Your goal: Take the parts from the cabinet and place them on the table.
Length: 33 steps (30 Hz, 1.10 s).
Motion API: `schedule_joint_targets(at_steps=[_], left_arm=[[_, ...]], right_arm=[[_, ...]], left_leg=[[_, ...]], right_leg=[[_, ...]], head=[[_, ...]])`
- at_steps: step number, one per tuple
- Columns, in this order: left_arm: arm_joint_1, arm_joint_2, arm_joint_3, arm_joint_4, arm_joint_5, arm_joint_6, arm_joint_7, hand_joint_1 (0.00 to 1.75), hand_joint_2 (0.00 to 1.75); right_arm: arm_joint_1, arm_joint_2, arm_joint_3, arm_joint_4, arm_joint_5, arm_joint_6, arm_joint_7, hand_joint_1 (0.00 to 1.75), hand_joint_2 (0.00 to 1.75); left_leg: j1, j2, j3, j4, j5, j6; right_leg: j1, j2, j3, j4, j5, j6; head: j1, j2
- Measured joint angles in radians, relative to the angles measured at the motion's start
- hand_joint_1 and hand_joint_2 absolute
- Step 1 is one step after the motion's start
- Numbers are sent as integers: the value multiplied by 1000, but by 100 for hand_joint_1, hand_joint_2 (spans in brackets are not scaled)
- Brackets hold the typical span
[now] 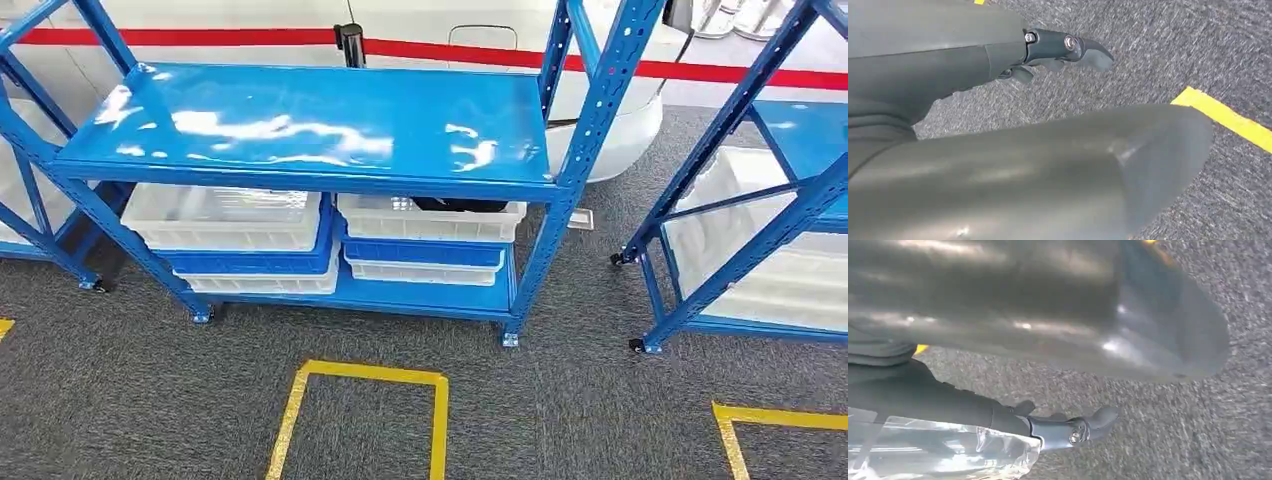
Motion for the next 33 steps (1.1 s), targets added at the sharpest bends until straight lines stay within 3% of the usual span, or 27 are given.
schedule_joint_targets(at_steps=[1, 2, 4, 5, 6, 7, 9, 10, 11, 12, 14, 15, 16, 17, 18, 20, 21, 22, 23, 24, 25, 26, 27, 28, 30, 31, 33], left_arm=[[1, 3, 0, -1, 0, 0, 1, 0, 0], [0, 2, 0, -1, 0, 0, 1, 0, 0], [0, 2, 0, 0, -2, 0, 1, 0, 0], [0, 2, 0, 0, -2, 0, 0, 0, 0], [1, 2, 0, 0, -3, 0, 0, 0, 175], [1, 2, 0, 0, -4, -1, -1, 0, 175], [1, 2, 0, 0, -6, -3, -2, 0, 175], [1, 2, 0, 0, -6, -5, -3, 0, 175], [1, 2, 0, 0, -6, -5, -4, 0, 175], [2, 2, 0, 0, -6, -5, -5, 0, 175], [2, 2, 0, 0, -6, -6, -8, 0, 175], [2, 2, 0, 0, -6, -6, -10, 0, 175], [1, 4, 0, 0, -6, -6, -10, 0, 175], [1, 2, 0, 0, -6, -6, -11, 0, 175], [1, 2, 0, 0, -6, -8, -14, 0, 175], [0, 2, 0, 0, -5, -16, -21, 0, 175], [1, 1, 0, 0, -4, -18, -24, 0, 175], [-1, -1, 0, 0, -4, -19, -27, 0, 175], [-2, -1, 0, 0, -4, -21, -30, 0, 175], [-1, -1, 0, 0, -4, -21, -31, 0, 175], [-1, -2, 0, 0, -4, -21, -35, 0, 175], [-1, -3, 0, 0, -3, -21, -38, 0, 175], [-1, -3, 0, 0, -3, -21, -41, 0, 175], [-1, -3, 0, 0, -2, -21, -44, 0, 175], [-1, -6, 0, 0, 0, -21, -47, 0, 175], [-1, -6, 0, 0, 0, -21, -48, 0, 175], [-2, -5, 0, 0, 0, -18, -50, 0, 175]], right_arm=[[-2, 6, 0, 0, 0, 0, 0, 0, 0], [-4, 3, 0, 0, 0, -2, 0, 0, 0], [-3, 3, 0, 0, 0, -4, 0, 0, 0], [-2, 3, 0, 0, 7, -5, 0, 0, 0], [-2, 3, 0, 0, 13, -9, 1, 0, 0], [-2, 3, 0, 0, 18, -14, 5, 0, 0], [0, 3, 0, 0, 26, -13, 8, 0, 0], [2, 3, 1, 0, 29, -11, 5, 0, 175], [5, 3, 2, 0, 36, -6, -1, 0, 175], [6, 3, 3, 0, 43, -5, -5, 0, 175], [5, 3, 13, 0, 69, 1, -22, 0, 175], [4, 4, 20, 0, 84, 7, -33, 0, 175], [5, 8, 28, 0, 94, 9, -42, 0, 0], [3, 7, 34, 0, 103, 10, -51, 0, 0], [2, 6, 41, 0, 113, 15, -64, 0, 0], [2, 9, 55, 0, 123, 19, -86, 0, 0], [2, 7, 60, 0, 125, 21, -93, 0, 0], [3, 2, 61, 0, 127, 24, -102, 0, 175], [2, 2, 64, 0, 129, 26, -110, 0, 175], [3, 2, 66, 0, 130, 27, -114, 0, 175], [4, 0, 70, 0, 132, 27, -122, 0, 175], [5, -1, 72, 0, 133, 27, -127, 0, 175], [6, -2, 74, 0, 134, 27, -129, 0, 175], [6, -4, 77, 0, 136, 27, -130, 0, 175], [4, -8, 80, 0, 140, 27, -133, 0, 175], [2, -8, 82, 0, 140, 27, -134, 0, 175], [0, -6, 85, 0, 142, 29, -136, 0, 175]], left_leg=[[-6, 1, -7, 9, -9, -13], [-7, 0, -7, 16, -19, -19], [-5, 1, -5, 15, -21, -25], [3, 4, -6, 22, -20, -28], [7, -2, -13, 40, -36, -33], [9, -4, -29, 83, -76, -37], [9, -6, -101, 249, -170, -48], [9, -7, -129, 311, -192, -49], [9, -7, -142, 340, -193, -47], [9, -7, -132, 317, -171, -41], [6, -9, -57, 167, -86, -22], [0, -15, -5, 66, -44, -4], [-4, -17, 8, 40, -47, 1], [-9, -12, 6, 36, -41, 7], [-13, -13, 6, 35, -43, 10], [-18, -13, 7, 20, -34, 23], [-2, -10, 24, -15, -11, 25], [-7, -9, 28, -28, -5, 26], [-7, -7, 23, -28, 2, 33], [-9, -6, 19, -28, 3, 31], [-10, -6, 16, -28, 3, 30], [-10, -5, 13, -27, 5, 28], [-10, -6, 13, -27, 6, 26], [-9, -6, 13, -26, 6, 25], [-8, -6, 12, -14, 0, 16], [-10, -5, 7, -1, -6, 6], [-17, -5, 1, 11, -19, -11]], right_leg=[[10, 1, -17, 14, -1, -11], [12, 5, -10, 20, 0, -33], [15, 7, -20, 21, -1, -48], [4, 11, -20, 19, 4, -59], [5, 12, -13, 19, 7, -65], [6, 11, -13, 19, 11, -72], [11, 11, -19, 20, 14, -75], [14, 12, -21, 20, 14, -75], [17, 12, -22, 20, 14, -75], [20, 13, -21, 20, 14, -75], [26, 17, -18, 20, 14, -75], [27, 19, -15, 19, 14, -74], [27, 19, -14, 19, 15, -72], [33, 19, -15, 17, 16, -70], [26, 18, -16, 17, 17, -67], [30, 17, -13, 4, 24, -53], [34, 16, -22, 16, 19, -52], [35, 15, -40, 52, -5, -57], [35, 15, -74, 123, -44, -65], [32, 15, -110, 198, -78, -68], [29, 15, -148, 279, -109, -68], [28, 15, -171, 331, -122, -61], [25, 15, -165, 322, -112, -51], [23, 14, -132, 263, -85, -38], [15, 9, -29, 69, -14, -18], [11, 2, 3, 0, -4, -24], [17, 8, -4, 7, -2, -44]], head=[[5, 0], [0, 0], [-3, 0], [-3, 0], [-5, 0], [-10, 0], [-11, 0], [-11, 0], [-11, 0], [-11, 0], [-11, 0], [-10, 0], [-8, 0], [-7, 0], [-13, 0], [-13, 0], [-11, 0], [-8, 0], [-7, 0], [-6, 0], [-8, 0], [-7, 0], [-6, 0], [-7, 0], [-7, 0], [-5, 0], [-10, 0]])
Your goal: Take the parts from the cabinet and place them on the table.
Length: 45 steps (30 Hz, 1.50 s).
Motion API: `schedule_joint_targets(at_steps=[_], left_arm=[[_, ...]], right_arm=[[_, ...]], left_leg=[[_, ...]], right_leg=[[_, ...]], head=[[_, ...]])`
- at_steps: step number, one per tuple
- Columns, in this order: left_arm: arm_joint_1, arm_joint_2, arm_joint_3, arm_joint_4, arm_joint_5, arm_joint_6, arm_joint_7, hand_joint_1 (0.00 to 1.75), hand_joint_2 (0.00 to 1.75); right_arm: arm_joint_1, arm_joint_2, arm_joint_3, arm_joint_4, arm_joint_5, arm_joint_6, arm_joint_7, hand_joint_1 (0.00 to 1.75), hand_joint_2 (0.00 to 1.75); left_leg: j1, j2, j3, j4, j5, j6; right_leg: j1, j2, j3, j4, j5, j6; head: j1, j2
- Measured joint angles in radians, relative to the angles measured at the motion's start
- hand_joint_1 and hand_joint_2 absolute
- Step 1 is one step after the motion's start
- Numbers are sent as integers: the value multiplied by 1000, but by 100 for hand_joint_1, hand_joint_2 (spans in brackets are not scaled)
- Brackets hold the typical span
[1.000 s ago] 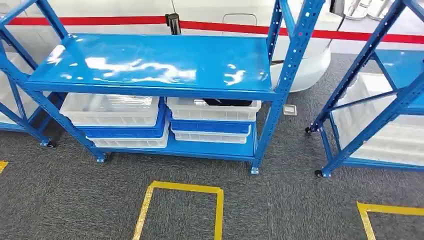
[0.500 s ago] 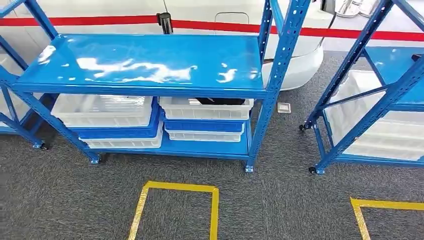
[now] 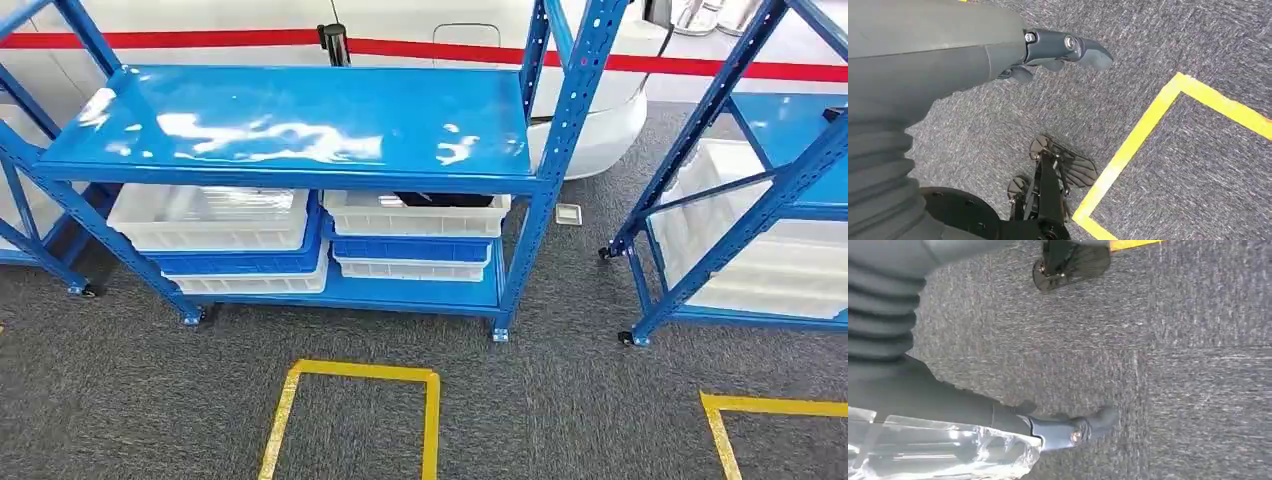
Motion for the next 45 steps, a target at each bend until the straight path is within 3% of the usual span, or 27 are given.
schedule_joint_targets(at_steps=[2, 3, 4, 5, 7, 8, 10, 13, 14, 17, 18, 20, 22, 23, 24, 25, 26, 28, 29, 33, 35, 36, 38, 40, 42, 44, 45], left_arm=[[0, 0, 0, 0, 0, 0, -1, 0, 175], [0, 0, 0, 0, 1, 2, -1, 0, 175], [0, 1, 0, 0, 2, 2, -1, 0, 175], [0, 1, 0, 0, 2, 3, -1, 0, 175], [0, 1, 0, 0, 2, 3, -1, 0, 175], [0, 1, 0, 0, 1, 3, 0, 0, 175], [1, 1, 0, 0, 2, 3, 3, 0, 175], [0, 2, 0, 0, 1, 3, 5, 0, 175], [-1, 5, 0, 0, 1, 3, 5, 0, 175], [-1, 5, 0, 0, 1, 3, 6, 0, 175], [-1, 5, 0, 0, 2, 3, 6, 0, 175], [-3, 2, 0, 0, 1, 3, 6, 0, 175], [-4, 2, 0, 0, 2, 3, 6, 0, 175], [-3, 2, 0, 0, 2, 3, 7, 0, 175], [-3, 2, 0, 0, 2, 3, 8, 0, 175], [-3, 2, 0, 0, 3, 5, 10, 0, 175], [-3, 2, 0, 0, 4, 5, 10, 0, 175], [-3, 0, 0, 0, 4, 6, 11, 0, 175], [-4, 0, 0, 0, 4, 6, 11, 0, 175], [-5, 0, 0, 0, 5, 9, 15, 0, 175], [-5, 2, 1, 0, 7, 12, 15, 0, 175], [-5, 2, 2, 0, 7, 14, 15, 0, 175], [-5, 2, 2, 0, 7, 14, 16, 0, 175], [-5, 1, 2, 0, 8, 14, 16, 0, 175], [-5, 2, 3, 0, 8, 14, 17, 0, 175], [-5, 2, 3, 0, 8, 14, 17, 0, 175], [-6, 3, 3, 0, 8, 15, 17, 0, 175]], right_arm=[[1, -1, 0, 0, 1, 0, 0, 0, 175], [0, -1, 1, 0, 2, 0, 0, 0, 175], [0, 0, 3, 0, 3, 0, 0, 0, 175], [0, 0, 3, 0, 4, -1, 2, 0, 175], [0, 2, 7, 0, 7, -3, 11, 0, 175], [1, 2, 7, 0, 7, -4, 16, 0, 175], [2, 2, 7, 0, 8, -5, 21, 0, 175], [0, 5, 8, 0, 9, -5, 27, 0, 175], [0, 9, 8, 0, 9, -5, 28, 0, 175], [-1, 11, 8, 0, 10, -5, 29, 0, 175], [-2, 12, 9, 0, 10, -6, 30, 0, 175], [-4, 8, 9, 0, 10, -6, 30, 0, 175], [-3, 8, 10, 0, 13, -6, 31, 0, 175], [-3, 8, 11, 0, 14, -6, 34, 0, 175], [-2, 8, 14, 0, 16, -6, 36, 0, 175], [0, 8, 16, 0, 16, -6, 39, 0, 175], [2, 7, 16, 0, 16, -6, 40, 0, 175], [1, 6, 17, 0, 19, -5, 42, 0, 175], [-2, 6, 17, 0, 20, -4, 42, 0, 175], [-3, 7, 23, 0, 27, -1, 46, 0, 175], [-3, 9, 24, 0, 29, 0, 47, 0, 175], [-4, 8, 24, 0, 31, 0, 47, 0, 175], [-3, 10, 25, 0, 32, 0, 47, 0, 175], [-2, 10, 25, 0, 32, 0, 48, 0, 175], [-3, 10, 25, 0, 32, 0, 48, 0, 175], [-4, 12, 26, 0, 32, 0, 48, 0, 175], [-4, 14, 26, 0, 32, 1, 48, 0, 175]], left_leg=[[5, 0, 1, -1, 1, -5], [12, 0, -2, 6, -2, -10], [15, -3, -10, 31, -24, -17], [17, -4, -32, 84, -64, -23], [21, -4, -112, 258, -151, -35], [23, -4, -142, 319, -168, -37], [26, -3, -133, 292, -129, -34], [24, -9, -4, 25, 2, -11], [17, -10, 1, 12, -9, -11], [7, -8, -6, 11, -7, 4], [6, -8, 1, -11, 5, 16], [14, -4, 13, -40, 27, 28], [13, -3, 9, -40, 29, 30], [10, -3, 8, -40, 29, 31], [7, -2, 4, -39, 29, 31], [5, -3, 4, -39, 29, 31], [4, -3, 4, -38, 30, 31], [2, -4, 5, -31, 28, 28], [2, -4, 2, -23, 24, 24], [-3, -4, -2, -13, 12, 1], [4, -5, -8, 6, 2, -9], [6, -7, -22, 44, -33, -16], [16, -9, -92, 202, -122, -34], [24, -9, -153, 324, -158, -45], [28, -8, -126, 258, -102, -45], [29, -9, -30, 59, -4, -34], [25, -12, 0, -7, 7, -23]], right_leg=[[3, 1, -3, 0, 1, -10], [-12, 3, 9, -4, 8, -20], [-10, 4, 7, -4, 9, -22], [-10, 3, 7, -4, 12, -29], [-7, 3, 4, -3, 12, -29], [-5, 3, 2, -3, 12, -28], [-4, 5, 4, -3, 12, -28], [-4, 12, 9, -4, 12, -27], [4, 12, 7, -3, 12, -25], [1, 11, 6, -13, 16, -5], [8, 9, 10, -24, 21, 6], [10, 7, -23, 39, -20, -5], [10, 6, -63, 120, -59, -16], [8, 6, -103, 202, -93, -20], [8, 6, -139, 277, -118, -19], [8, 6, -152, 305, -119, -13], [8, 6, -139, 279, -101, -5], [9, 5, -46, 100, -28, 12], [8, 1, 4, 8, -1, 13], [17, 3, 7, -20, 6, -16], [-3, 3, 19, -25, 16, -29], [-4, 4, 20, -25, 19, -36], [-2, 3, 18, -24, 20, -39], [-1, 3, 15, -24, 19, -38], [-1, 7, 18, -23, 19, -38], [-1, 12, 23, -24, 17, -34], [-1, 13, 23, -24, 17, -33]], head=[[0, 0], [2, 0], [0, 0], [-4, 0], [-4, 0], [-3, 0], [-4, 0], [-4, 0], [-2, 0], [-4, 0], [-6, 0], [1, 0], [4, 0], [6, 0], [6, 0], [9, 0], [8, 0], [9, 0], [10, 0], [4, 0], [6, 0], [-1, 0], [-3, 0], [-3, 0], [-5, 0], [-5, 0], [-4, 0]])
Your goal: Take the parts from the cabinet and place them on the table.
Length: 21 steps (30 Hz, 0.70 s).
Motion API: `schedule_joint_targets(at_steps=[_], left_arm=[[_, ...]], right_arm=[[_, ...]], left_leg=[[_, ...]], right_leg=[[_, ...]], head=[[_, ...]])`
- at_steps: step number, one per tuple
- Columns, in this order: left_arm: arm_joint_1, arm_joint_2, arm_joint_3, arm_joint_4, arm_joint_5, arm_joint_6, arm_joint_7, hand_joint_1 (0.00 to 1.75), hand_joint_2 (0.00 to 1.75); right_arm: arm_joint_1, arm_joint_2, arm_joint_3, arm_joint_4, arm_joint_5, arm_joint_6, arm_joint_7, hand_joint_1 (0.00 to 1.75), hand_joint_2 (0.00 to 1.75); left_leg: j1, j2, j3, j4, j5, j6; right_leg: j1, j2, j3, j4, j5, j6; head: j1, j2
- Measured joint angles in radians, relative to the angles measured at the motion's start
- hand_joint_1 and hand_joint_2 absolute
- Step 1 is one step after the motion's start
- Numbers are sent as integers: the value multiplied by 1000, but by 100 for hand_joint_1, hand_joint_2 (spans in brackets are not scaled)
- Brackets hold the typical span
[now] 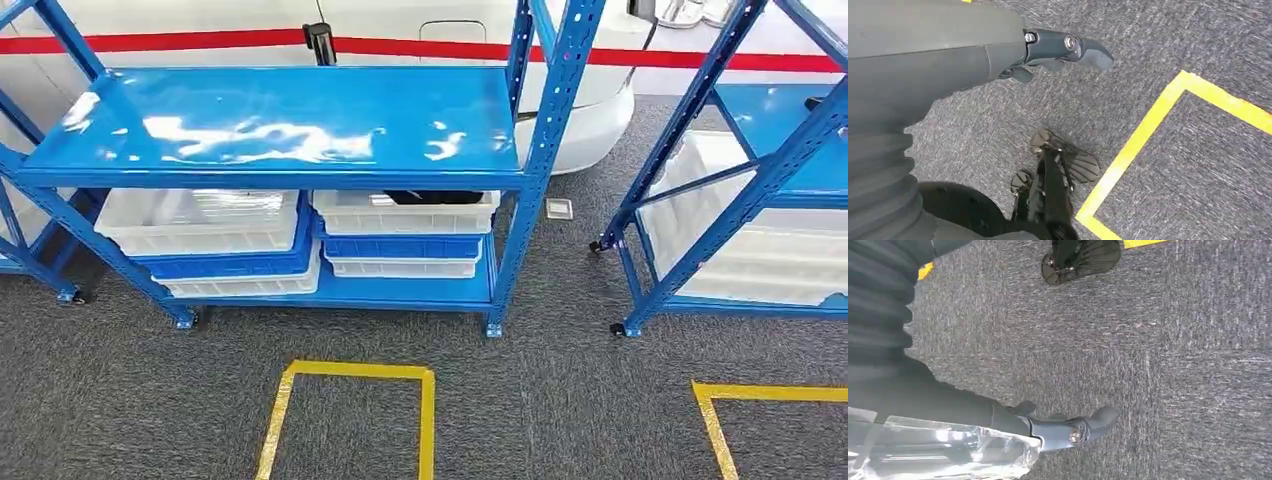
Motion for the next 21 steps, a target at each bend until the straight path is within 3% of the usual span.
schedule_joint_targets(at_steps=[1, 4, 5, 7, 8, 10, 11, 12, 13, 15, 16, 17, 20, 21], left_arm=[[0, 1, 0, 0, 0, 0, 0, 0, 175], [-1, 1, 0, 0, 0, 0, 1, 0, 175], [-1, 0, 0, 0, 0, 1, 1, 0, 175], [-2, -3, 0, 0, 0, 0, 1, 0, 175], [-2, -3, 0, 0, 0, 0, 1, 0, 175], [-2, -2, 0, 0, 0, 1, 1, 0, 175], [-2, -2, 0, 0, 0, 1, 1, 0, 175], [-1, -2, 0, 0, 0, 1, 2, 0, 175], [-2, -3, 0, 0, 0, 1, 3, 0, 175], [-2, -4, 0, 0, 0, 2, 3, 0, 175], [-2, -4, 0, 0, 0, 2, 4, 0, 175], [-2, -4, 0, 0, 0, 3, 5, 0, 175], [-2, -4, 0, 0, 0, 6, 6, 0, 175], [-2, -3, 0, 0, 0, 6, 6, 0, 175]], right_arm=[[0, 1, 0, 0, 0, 0, 0, 0, 175], [0, 3, 0, 0, 1, 0, 1, 0, 175], [0, 3, 1, 0, 0, 0, 1, 0, 175], [-1, 0, 1, 0, 1, 0, 1, 0, 175], [-1, 0, 1, 0, 1, 0, 1, 0, 175], [-1, 0, 2, 0, 1, 0, 1, 0, 175], [1, 0, 2, 0, 1, 0, 2, 0, 175], [3, 0, 3, 0, 1, 0, 3, 0, 175], [3, -1, 3, 0, 1, 0, 5, 0, 175], [1, -5, 4, 0, 3, 0, 6, 0, 175], [-1, -5, 4, 0, 5, 0, 6, 0, 175], [-3, -5, 5, 0, 5, 0, 8, 0, 175], [-2, -5, 6, 0, 6, 0, 9, 0, 175], [-1, -3, 6, 0, 6, 0, 9, 0, 175]], left_leg=[[-6, 1, -2, 4, 0, 5], [-15, 1, -8, 1, 2, 24], [0, 2, 6, -29, 20, 38], [-7, 5, 10, -40, 29, 51], [-8, 5, 10, -40, 30, 52], [-12, 6, 6, -39, 31, 52], [-13, 6, 4, -38, 31, 52], [-14, 5, 4, -38, 31, 52], [-14, 4, 5, -38, 31, 51], [-13, 4, 7, -32, 29, 46], [-15, 4, 4, -23, 26, 40], [-24, 3, -3, -10, 13, 29], [-17, 3, -2, -12, 11, 16], [-13, 4, -4, -5, 9, 12]], right_leg=[[12, 0, -2, 1, -2, 9], [7, -1, -2, -9, 2, 30], [13, -3, -6, -1, -3, 34], [12, -5, -42, 73, -48, 21], [12, -5, -52, 91, -57, 19], [9, -5, -137, 265, -126, 13], [9, -5, -168, 326, -143, 16], [9, -5, -175, 333, -134, 25], [9, -5, -153, 287, -108, 35], [7, -8, -52, 88, -31, 53], [5, -13, -10, 7, -12, 52], [12, -10, -16, -2, -5, 39], [14, -10, -19, 1, -2, 17], [-1, -10, -14, -2, 4, 9]], head=[[2, 0], [1, 0], [1, 0], [6, 0], [7, 0], [10, 0], [11, 0], [10, 0], [10, 0], [11, 0], [11, 0], [10, 0], [6, 0], [8, 0]])
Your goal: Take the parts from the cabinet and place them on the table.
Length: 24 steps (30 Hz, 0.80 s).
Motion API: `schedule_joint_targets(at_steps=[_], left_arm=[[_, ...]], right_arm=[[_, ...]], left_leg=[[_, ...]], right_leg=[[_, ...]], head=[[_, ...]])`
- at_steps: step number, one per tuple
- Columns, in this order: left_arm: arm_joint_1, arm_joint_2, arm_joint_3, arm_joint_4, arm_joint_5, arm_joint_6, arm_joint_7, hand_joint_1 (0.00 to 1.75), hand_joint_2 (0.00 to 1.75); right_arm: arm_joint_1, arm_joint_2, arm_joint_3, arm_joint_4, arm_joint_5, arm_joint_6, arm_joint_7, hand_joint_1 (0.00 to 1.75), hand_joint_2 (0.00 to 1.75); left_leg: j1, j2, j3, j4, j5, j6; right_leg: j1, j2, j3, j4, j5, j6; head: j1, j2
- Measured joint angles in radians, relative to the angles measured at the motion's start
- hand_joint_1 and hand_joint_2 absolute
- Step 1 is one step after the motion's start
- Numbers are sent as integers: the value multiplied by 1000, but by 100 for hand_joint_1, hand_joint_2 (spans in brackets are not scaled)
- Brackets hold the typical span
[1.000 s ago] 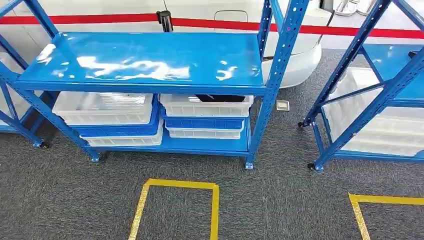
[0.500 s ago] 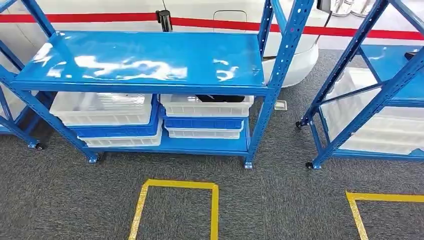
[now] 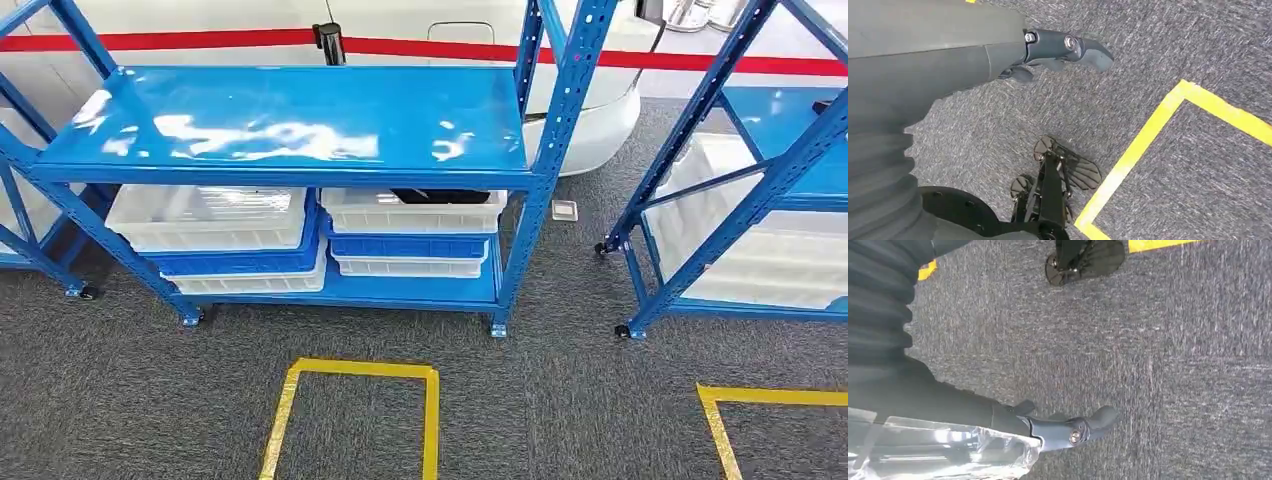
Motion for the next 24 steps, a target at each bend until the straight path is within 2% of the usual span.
schedule_joint_targets(at_steps=[1, 2, 4, 5, 6, 7, 8, 9, 10, 11, 12, 13, 15, 16, 17, 18, 19, 20, 21, 22, 23, 24], left_arm=[[0, 1, 0, 0, 0, 1, 0, 0, 175], [0, 0, 0, 0, 0, 2, 0, 0, 175], [0, 0, 0, 0, 0, 3, 0, 0, 175], [0, 0, 0, 0, 1, 4, 0, 0, 175], [0, 0, 0, 0, 1, 8, -1, 0, 175], [0, 0, 0, 0, 2, 13, 0, 0, 175], [0, 0, 0, 0, -1, 15, 1, 0, 175], [0, 0, 0, 0, -8, 18, 3, 0, 175], [0, 1, 0, 0, -9, 18, 4, 0, 175], [-1, 5, 0, 0, -9, 21, 6, 0, 175], [0, 4, 0, 0, -10, 21, 6, 0, 175], [-1, 4, 0, 0, -10, 23, 6, 0, 175], [0, 5, -7, -1, -7, 23, 8, 0, 175], [2, 7, -22, -3, 5, 23, 11, 0, 175], [5, 7, -40, -3, 17, 19, 15, 0, 175], [6, 7, -59, -5, 33, 13, 19, 0, 175], [6, 11, -81, -11, 49, 9, 25, 0, 175], [7, 13, -104, -18, 71, 2, 32, 0, 175], [9, 16, -127, -26, 91, -3, 38, 0, 175], [11, 19, -153, -34, 108, -9, 44, 0, 175], [12, 21, -175, -46, 128, -14, 51, 0, 175], [12, 22, -199, -56, 142, -19, 55, 0, 175]], right_arm=[[0, 1, 0, 0, 0, 0, 0, 0, 175], [0, 1, 0, 0, 0, 0, 0, 0, 175], [0, 4, 0, 0, 1, 1, -2, 0, 175], [1, 4, 0, 0, 1, 1, -4, 0, 175], [2, 4, 0, 0, 3, 1, -6, 0, 0], [2, 4, 0, 0, 5, 1, -8, 0, 0], [2, 5, 0, 0, 7, 1, -9, 0, 0], [1, 5, 1, 0, 10, 1, -11, 0, 0], [0, 6, 1, 0, 13, 1, -14, 0, 0], [0, 12, 2, 0, 13, 1, -16, 0, 175], [-1, 11, 2, 0, 14, 1, -18, 0, 175], [-2, 11, 2, 0, 16, 1, -20, 0, 175], [0, 11, 5, 0, 16, 2, -22, 0, 175], [0, 10, 12, -2, 12, 7, -22, 0, 175], [4, 7, 20, -4, 5, 13, -21, 0, 175], [9, 1, 25, -5, 0, 20, -18, 0, 175], [12, 1, 31, -5, -8, 28, -13, 0, 175], [20, -3, 39, -5, -17, 39, -5, 0, 175], [29, -6, 46, -5, -24, 47, -1, 0, 175], [41, -9, 52, -5, -32, 54, 5, 0, 175], [52, -12, 61, -5, -41, 64, 11, 0, 175], [64, -15, 67, -4, -47, 71, 15, 0, 175]], left_leg=[[4, -2, -8, 25, -22, -6], [6, -1, -29, 77, -64, -12], [9, -1, -103, 243, -152, -25], [11, -1, -132, 309, -174, -28], [13, -1, -144, 330, -170, -28], [14, -1, -127, 292, -137, -24], [14, -1, -97, 229, -100, -20], [13, -1, -45, 122, -48, -12], [10, -2, 0, 32, -13, 1], [4, -2, 11, 9, -16, 5], [-1, 0, 8, 6, -11, 10], [-3, -1, 6, 6, -13, 14], [-7, -1, 5, 6, -13, 20], [-8, -1, 8, -9, -5, 29], [5, 2, 21, -31, 11, 32], [2, 2, 24, -42, 15, 38], [2, 2, 19, -41, 19, 44], [0, 2, 16, -40, 19, 44], [-3, 2, 14, -40, 19, 44], [-3, 2, 12, -38, 20, 44], [-4, 1, 12, -36, 19, 43], [-3, -1, 12, -35, 18, 41]], right_leg=[[-1, 1, 5, -1, 3, -6], [0, 0, 5, 0, 6, -13], [3, 0, 2, 1, 6, -12], [5, 0, 1, 1, 6, -12], [6, 0, 1, 1, 6, -12], [8, 1, 3, 1, 5, -12], [8, 3, 5, 1, 5, -12], [10, 6, 7, 1, 5, -11], [10, 8, 8, 0, 5, -11], [17, 8, 7, 0, 5, -9], [21, 8, 5, -1, 4, -5], [15, 8, 4, -1, 3, -4], [13, 6, 5, -4, 6, 7], [20, 5, 6, -11, 8, 18], [21, 3, -1, 9, -2, 16], [23, 3, -25, 46, -28, 10], [21, 3, -61, 122, -69, 2], [17, 3, -107, 218, -110, -1], [15, 3, -139, 288, -134, 0], [12, 3, -153, 320, -138, 7], [10, 3, -140, 299, -124, 17], [7, 3, -106, 237, -96, 29]], head=[[-3, 0], [-9, 0], [-9, 0], [-8, 0], [-8, 0], [-9, 0], [-8, 0], [-9, 0], [-9, 0], [-6, 0], [-6, 0], [-8, 0], [-8, 0], [-10, 0], [-7, 0], [-6, 0], [-3, 0], [-2, 0], [-2, 0], [-1, 0], [-2, 0], [-2, 0]])
